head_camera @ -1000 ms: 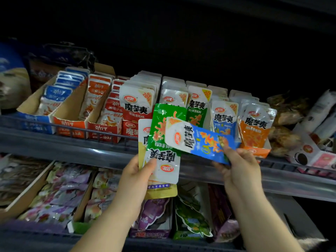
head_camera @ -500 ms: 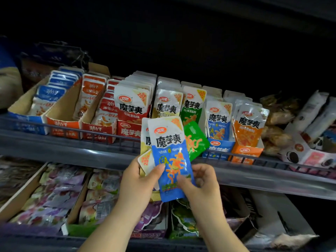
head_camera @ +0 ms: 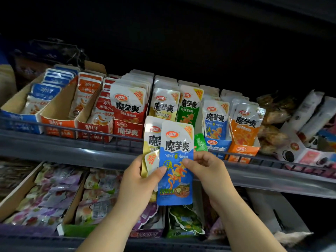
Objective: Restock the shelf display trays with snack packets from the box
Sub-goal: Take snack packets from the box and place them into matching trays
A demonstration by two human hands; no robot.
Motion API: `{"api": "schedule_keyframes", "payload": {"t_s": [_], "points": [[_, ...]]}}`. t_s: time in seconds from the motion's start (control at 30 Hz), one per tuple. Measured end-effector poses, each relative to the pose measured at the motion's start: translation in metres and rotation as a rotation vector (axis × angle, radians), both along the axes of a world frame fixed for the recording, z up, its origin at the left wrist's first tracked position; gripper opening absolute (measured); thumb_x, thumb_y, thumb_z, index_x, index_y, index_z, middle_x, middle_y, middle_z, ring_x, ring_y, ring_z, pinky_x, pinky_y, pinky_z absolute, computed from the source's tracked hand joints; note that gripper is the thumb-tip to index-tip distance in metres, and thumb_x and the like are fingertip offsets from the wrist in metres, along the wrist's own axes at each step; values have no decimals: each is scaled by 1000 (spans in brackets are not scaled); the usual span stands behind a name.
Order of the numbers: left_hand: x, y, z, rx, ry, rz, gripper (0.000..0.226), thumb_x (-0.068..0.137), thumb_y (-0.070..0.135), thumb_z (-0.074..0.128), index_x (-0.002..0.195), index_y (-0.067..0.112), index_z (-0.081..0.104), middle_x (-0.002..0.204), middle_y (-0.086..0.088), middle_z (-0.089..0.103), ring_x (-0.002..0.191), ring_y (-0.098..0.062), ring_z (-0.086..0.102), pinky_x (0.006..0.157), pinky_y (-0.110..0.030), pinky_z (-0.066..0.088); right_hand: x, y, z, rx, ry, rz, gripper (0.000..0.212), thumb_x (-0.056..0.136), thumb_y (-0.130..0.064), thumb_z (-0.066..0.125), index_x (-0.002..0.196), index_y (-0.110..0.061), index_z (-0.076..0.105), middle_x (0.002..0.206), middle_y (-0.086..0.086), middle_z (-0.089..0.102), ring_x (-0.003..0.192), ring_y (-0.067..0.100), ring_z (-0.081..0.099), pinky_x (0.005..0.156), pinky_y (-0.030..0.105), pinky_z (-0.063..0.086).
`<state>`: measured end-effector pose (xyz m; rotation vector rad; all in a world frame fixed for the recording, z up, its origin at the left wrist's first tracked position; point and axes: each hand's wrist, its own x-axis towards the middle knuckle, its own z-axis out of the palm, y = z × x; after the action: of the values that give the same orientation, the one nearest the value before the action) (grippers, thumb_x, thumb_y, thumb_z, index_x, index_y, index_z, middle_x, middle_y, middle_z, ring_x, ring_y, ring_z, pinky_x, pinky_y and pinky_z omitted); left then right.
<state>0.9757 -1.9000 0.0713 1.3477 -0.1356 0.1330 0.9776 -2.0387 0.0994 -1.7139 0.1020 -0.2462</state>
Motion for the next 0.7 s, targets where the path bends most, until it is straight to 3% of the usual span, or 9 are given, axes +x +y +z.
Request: {"api": "schedule_keyframes", "payload": {"t_s": [0.2,0.4,0.6,0.7], "points": [[3,2,1,68,-20,113,27,81,0,61,79,26,57,73,12,63,56,12,59,44,-4,41,4,-22,17,25,44,3,23,80,2,63,64,-12,52,51,-5,62,45,2,58,42,13,44],[6,2,-1,90,-26,130,30,82,0,60,80,29,56,75,12,63,59,10,60,46,-6,43,5,-41,35,-113,8,-58,24,83,-2,60,66,-11,46,35,-5,51,29,1,41,32,13,31],[10,4,-4,31,15,127,28,82,2,61,81,30,59,73,10,68,64,-1,64,59,-23,48,21,-75,68,-59,-163,-271,24,86,-6,57,68,-17,46,35,-3,53,30,1,44,33,13,38],[11,3,-4,34,20,97,28,82,2,61,83,29,59,68,19,69,63,3,64,56,-21,49,32,-88,82,-17,-255,-340,22,89,-10,55,71,-19,46,46,0,56,32,1,49,36,14,39]]}}
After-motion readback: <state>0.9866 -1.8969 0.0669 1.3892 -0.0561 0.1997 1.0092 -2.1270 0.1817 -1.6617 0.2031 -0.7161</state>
